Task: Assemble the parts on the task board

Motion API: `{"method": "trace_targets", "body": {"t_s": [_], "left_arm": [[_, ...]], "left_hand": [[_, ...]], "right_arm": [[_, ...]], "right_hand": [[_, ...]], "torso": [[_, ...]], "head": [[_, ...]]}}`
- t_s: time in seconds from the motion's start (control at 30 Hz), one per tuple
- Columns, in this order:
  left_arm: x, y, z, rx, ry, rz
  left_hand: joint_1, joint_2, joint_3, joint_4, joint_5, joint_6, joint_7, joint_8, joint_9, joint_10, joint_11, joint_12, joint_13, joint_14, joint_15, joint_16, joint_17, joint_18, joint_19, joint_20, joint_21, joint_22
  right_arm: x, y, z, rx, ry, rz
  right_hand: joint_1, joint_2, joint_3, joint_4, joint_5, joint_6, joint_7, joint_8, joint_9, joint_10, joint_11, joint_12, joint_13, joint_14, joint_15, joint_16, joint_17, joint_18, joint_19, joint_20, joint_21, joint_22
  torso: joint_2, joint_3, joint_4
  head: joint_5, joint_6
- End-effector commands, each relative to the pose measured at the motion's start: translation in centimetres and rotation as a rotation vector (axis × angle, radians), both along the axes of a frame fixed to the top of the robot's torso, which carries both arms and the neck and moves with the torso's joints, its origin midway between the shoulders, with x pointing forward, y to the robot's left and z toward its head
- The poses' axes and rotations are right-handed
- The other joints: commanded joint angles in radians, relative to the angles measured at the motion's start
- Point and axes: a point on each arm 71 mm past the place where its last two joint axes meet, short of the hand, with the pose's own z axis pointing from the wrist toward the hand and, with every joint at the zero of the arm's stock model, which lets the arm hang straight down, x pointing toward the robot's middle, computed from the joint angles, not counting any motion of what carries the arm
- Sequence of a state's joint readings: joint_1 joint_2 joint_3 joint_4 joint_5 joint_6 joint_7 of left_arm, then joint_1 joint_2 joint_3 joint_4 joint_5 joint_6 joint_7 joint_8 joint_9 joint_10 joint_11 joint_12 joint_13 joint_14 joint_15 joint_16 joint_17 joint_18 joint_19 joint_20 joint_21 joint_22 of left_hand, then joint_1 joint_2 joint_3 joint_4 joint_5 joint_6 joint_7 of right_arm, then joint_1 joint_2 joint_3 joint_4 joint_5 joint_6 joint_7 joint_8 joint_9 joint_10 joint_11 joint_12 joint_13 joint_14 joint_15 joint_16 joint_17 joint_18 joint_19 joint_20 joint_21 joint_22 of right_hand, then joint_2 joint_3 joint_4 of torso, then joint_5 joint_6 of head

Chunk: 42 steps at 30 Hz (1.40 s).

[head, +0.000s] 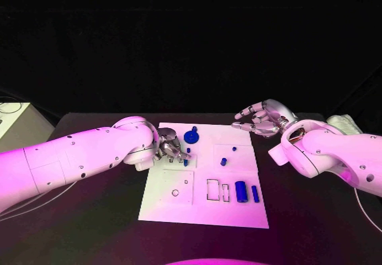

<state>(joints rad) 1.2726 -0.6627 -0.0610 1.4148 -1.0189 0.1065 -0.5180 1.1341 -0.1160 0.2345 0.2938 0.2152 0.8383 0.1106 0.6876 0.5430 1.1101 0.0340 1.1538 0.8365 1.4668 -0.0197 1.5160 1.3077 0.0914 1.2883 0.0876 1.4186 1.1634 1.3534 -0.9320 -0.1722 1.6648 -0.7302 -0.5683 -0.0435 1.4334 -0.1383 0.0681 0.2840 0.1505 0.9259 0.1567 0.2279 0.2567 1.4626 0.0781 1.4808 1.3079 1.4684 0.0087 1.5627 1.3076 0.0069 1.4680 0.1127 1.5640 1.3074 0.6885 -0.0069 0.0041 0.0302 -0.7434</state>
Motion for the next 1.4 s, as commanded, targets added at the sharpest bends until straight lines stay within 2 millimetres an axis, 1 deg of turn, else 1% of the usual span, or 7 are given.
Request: {"method": "trace_targets", "body": {"t_s": [0.03,0.17,0.23,0.33,0.9,1.1,1.4], "left_arm": [[0.0,-0.4,-0.1,0.019,0.016,-0.029],[0.1,-0.6,-0.1,0.021,0.017,-0.029],[0.1,-0.6,-0.2,0.022,0.018,-0.028],[0.2,-0.6,-0.2,0.023,0.019,-0.026],[0.7,-0.7,-0.6,0.035,0.04,-0.028],[0.8,-0.7,-0.8,0.036,0.049,-0.027],[0.7,-1.0,-1.1,0.042,0.065,-0.038]], "left_hand": [[-0.009,0.001,-0.007,0.001,-0.002,-0.001,-0.009,0.005,0.001,0.004,-0.001,0.005,-0.002,0.059,-0.005,0.004,0.159,-0.008,0.005,-0.002,0.005,0.001],[-0.009,0.001,-0.007,0.001,-0.002,-0.001,-0.009,0.006,0.002,0.004,-0.001,0.006,-0.001,0.06,-0.005,0.005,0.161,-0.008,0.007,-0.002,0.006,0.003],[-0.009,0.002,-0.007,0.001,-0.002,-0.001,-0.009,0.006,0.002,0.005,-0.001,0.006,0.001,0.06,-0.005,0.005,0.161,-0.008,0.007,-0.002,0.006,0.003],[-0.009,0.002,-0.007,0.001,-0.002,-0.001,-0.009,0.006,0.002,0.005,-0.001,0.006,0.001,0.06,-0.005,0.005,0.161,-0.008,0.007,-0.002,0.006,0.003],[-0.001,0.006,-0.005,0.0,-0.001,-0.002,-0.011,0.012,0.009,0.013,-0.003,0.016,0.017,0.063,-0.006,0.009,0.169,-0.01,0.01,-0.002,0.009,0.01],[0.002,0.008,-0.005,-0.001,-0.001,0.0,-0.012,0.015,0.013,0.016,-0.004,0.02,0.021,0.064,-0.007,0.01,0.171,-0.01,0.011,-0.002,0.01,0.012],[0.015,0.02,0.002,-0.001,0.0,-0.002,-0.015,0.022,0.023,0.018,-0.007,0.024,0.027,0.064,-0.009,0.011,0.172,-0.01,0.012,-0.003,0.011,0.015]], "right_arm": [[-0.1,0.3,0.0,-0.002,-0.002,0.029],[0.0,0.4,0.0,0.0,0.0,0.032],[0.0,0.4,-0.1,0.0,0.0,0.033],[0.0,0.4,-0.1,0.0,0.001,0.034],[0.0,0.6,-0.1,0.0,0.002,0.037],[0.1,0.5,-0.1,-0.003,0.001,0.036],[0.1,0.6,-0.1,-0.003,0.001,0.037]], "right_hand": [[-0.009,-0.001,0.0,0.002,0.003,-0.002,0.0,0.004,0.001,0.015,-0.003,-0.006,0.174,0.094,-0.007,-0.006,0.234,-0.004,0.098,-0.007,-0.002,0.258],[-0.009,-0.001,0.0,0.002,0.003,-0.002,0.0,0.004,0.001,0.015,-0.003,-0.006,0.175,0.094,-0.007,-0.006,0.234,-0.005,0.098,-0.007,-0.002,0.258],[-0.009,-0.001,0.0,0.002,0.003,-0.002,0.0,0.004,0.001,0.015,-0.003,-0.006,0.175,0.094,-0.007,-0.006,0.234,-0.005,0.098,-0.007,-0.002,0.258],[-0.009,-0.001,0.0,0.002,0.003,-0.002,0.0,0.005,0.001,0.014,-0.003,-0.007,0.174,0.094,-0.007,-0.007,0.234,-0.004,0.098,-0.007,-0.002,0.258],[-0.01,0.0,0.0,0.002,0.004,-0.003,0.0,0.005,0.001,0.014,-0.003,-0.007,0.174,0.094,-0.007,-0.007,0.233,-0.004,0.098,-0.007,-0.002,0.258],[-0.011,0.0,0.0,0.003,0.004,-0.003,0.0,0.005,0.001,0.014,-0.003,-0.007,0.173,0.094,-0.007,-0.007,0.233,-0.004,0.098,-0.007,-0.004,0.257],[-0.011,0.0,0.0,0.003,0.004,-0.003,0.0,0.005,0.001,0.014,-0.003,-0.007,0.173,0.094,-0.007,-0.007,0.233,-0.004,0.098,-0.007,-0.004,0.257]], "torso": [[0.0,0.0002,-0.0008],[-0.001,-0.0005,-0.0005],[-0.002,0.0002,0.0003],[-0.001,0.0003,0.0021],[-0.001,0.0014,0.0004],[0.0,0.001,-0.0008],[0.0,0.0012,0.0005]], "head": [[-0.004,0.001],[-0.004,0.002],[-0.004,-0.002],[-0.004,-0.003],[-0.004,-0.006],[-0.004,-0.007],[-0.005,-0.012]]}}
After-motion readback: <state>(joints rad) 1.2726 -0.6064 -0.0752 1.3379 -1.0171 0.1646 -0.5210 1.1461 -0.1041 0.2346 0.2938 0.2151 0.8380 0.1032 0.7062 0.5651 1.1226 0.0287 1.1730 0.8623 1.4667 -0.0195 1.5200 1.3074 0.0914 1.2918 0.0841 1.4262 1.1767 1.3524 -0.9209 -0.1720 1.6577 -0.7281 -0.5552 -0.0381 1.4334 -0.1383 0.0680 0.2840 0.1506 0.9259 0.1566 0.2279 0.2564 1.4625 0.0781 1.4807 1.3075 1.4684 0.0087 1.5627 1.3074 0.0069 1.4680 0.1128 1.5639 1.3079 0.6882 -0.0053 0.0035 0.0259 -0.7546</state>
